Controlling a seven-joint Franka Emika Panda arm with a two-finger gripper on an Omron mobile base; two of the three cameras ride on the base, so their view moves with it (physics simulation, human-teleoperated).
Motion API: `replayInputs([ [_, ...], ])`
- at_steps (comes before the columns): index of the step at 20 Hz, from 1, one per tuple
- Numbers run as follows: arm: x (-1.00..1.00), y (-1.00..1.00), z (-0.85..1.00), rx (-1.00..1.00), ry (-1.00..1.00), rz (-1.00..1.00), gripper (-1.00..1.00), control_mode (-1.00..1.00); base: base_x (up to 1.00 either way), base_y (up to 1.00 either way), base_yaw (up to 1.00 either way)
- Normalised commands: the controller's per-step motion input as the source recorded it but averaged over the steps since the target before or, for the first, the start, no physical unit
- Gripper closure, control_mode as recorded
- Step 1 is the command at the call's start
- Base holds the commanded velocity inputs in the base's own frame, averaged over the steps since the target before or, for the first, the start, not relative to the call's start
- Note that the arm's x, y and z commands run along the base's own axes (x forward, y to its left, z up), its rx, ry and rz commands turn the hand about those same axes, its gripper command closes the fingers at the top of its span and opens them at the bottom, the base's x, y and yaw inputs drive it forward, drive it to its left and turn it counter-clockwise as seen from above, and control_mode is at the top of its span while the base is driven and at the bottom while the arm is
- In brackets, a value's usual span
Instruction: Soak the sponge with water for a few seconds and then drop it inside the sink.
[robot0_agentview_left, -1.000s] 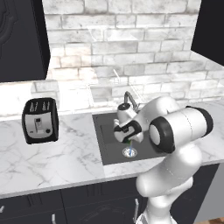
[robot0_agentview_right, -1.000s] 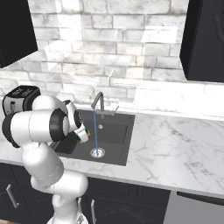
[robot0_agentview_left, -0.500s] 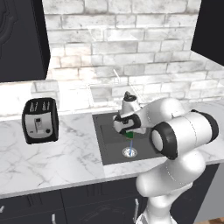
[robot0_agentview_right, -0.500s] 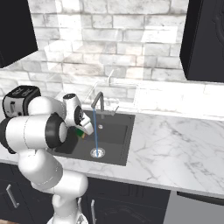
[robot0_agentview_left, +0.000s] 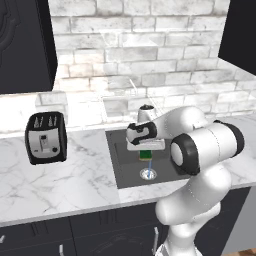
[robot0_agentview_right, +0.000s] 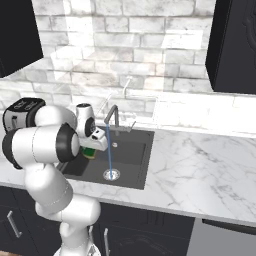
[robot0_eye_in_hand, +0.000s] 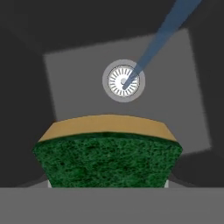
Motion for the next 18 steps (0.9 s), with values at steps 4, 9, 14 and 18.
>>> replayInputs([
  [4, 0.0, 0.01, 0.14, -0.01, 0.14, 0.2, 1.0, -1.0, 0.0, 0.0, 0.0],
  [9, 0.03, 0.0, 0.01, 0.0, 0.01, 0.05, 1.0, -1.0, 0.0, 0.0, 0.0],
  [14, 0.1, 0.0, -0.09, 0.0, 0.0, 0.0, 1.0, -1.0, 0.0, 0.0, 0.0],
  [18, 0.17, 0.0, -0.25, 0.0, 0.0, 0.0, 1.0, -1.0, 0.0, 0.0, 0.0],
])
